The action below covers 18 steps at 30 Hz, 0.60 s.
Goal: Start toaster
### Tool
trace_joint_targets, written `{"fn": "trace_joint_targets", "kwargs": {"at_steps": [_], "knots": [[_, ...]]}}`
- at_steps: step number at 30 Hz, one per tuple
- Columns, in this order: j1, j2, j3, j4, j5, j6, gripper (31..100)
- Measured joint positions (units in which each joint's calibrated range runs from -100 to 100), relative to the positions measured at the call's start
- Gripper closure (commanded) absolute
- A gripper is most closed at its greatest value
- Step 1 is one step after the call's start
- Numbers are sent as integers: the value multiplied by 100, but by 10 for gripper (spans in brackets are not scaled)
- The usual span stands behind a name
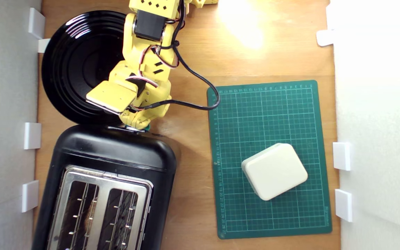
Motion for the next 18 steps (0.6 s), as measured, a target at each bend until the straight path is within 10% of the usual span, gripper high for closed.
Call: {"fn": "trace_joint_targets", "kwargs": {"at_steps": [18], "knots": [[-9, 0, 37, -39, -9, -108, 989]]}}
